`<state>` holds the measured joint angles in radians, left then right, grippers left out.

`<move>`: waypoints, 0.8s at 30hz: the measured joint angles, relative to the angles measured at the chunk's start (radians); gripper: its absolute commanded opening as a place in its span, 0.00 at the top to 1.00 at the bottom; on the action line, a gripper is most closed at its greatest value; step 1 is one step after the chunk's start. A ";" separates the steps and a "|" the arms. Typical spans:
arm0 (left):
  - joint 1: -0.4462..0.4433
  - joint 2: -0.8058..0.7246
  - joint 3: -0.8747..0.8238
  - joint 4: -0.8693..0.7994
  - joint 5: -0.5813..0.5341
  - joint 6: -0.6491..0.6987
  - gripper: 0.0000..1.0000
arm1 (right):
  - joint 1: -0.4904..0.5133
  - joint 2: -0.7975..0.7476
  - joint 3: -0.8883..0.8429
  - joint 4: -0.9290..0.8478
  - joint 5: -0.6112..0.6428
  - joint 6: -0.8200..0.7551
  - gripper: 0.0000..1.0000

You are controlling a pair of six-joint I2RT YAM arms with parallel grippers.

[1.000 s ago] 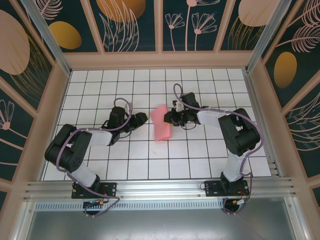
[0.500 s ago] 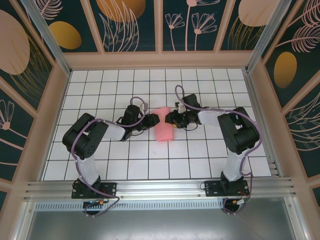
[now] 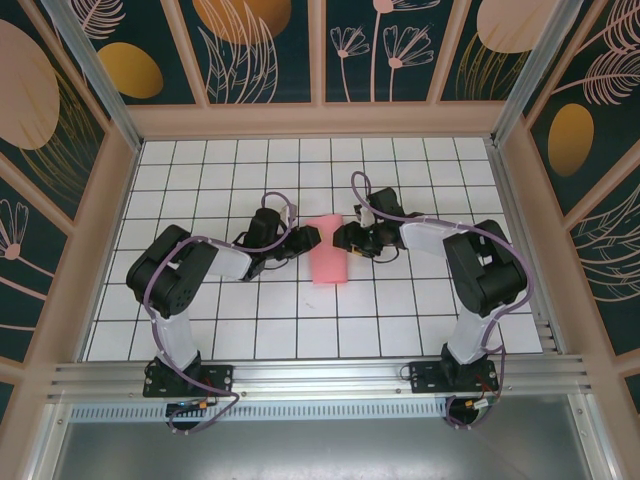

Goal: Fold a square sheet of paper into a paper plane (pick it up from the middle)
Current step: Fold the square sheet of paper in half at the center of the table.

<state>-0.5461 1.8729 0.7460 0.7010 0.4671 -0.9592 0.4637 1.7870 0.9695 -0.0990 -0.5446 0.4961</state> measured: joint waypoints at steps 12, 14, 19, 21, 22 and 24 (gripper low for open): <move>0.000 0.006 0.009 0.069 0.049 -0.011 0.56 | 0.001 0.000 -0.001 -0.016 0.064 -0.027 0.47; 0.000 0.006 0.010 0.069 0.048 -0.010 0.53 | 0.001 0.000 -0.002 -0.015 0.088 -0.027 0.50; 0.000 -0.008 0.008 0.051 0.006 0.006 0.43 | 0.001 0.000 -0.006 -0.018 0.140 -0.013 0.54; 0.000 -0.035 -0.003 0.047 -0.023 0.014 0.41 | 0.001 0.001 -0.010 -0.017 0.156 -0.007 0.54; 0.000 -0.050 -0.011 0.046 -0.034 0.016 0.40 | 0.002 0.002 -0.011 -0.018 0.160 -0.001 0.54; 0.000 -0.080 -0.027 0.044 -0.058 0.021 0.39 | 0.003 0.005 -0.014 -0.017 0.167 0.005 0.54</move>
<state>-0.5461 1.7927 0.7193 0.7452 0.4088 -0.9382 0.4664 1.7920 0.9550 -0.1162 -0.3775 0.5014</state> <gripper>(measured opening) 0.601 0.457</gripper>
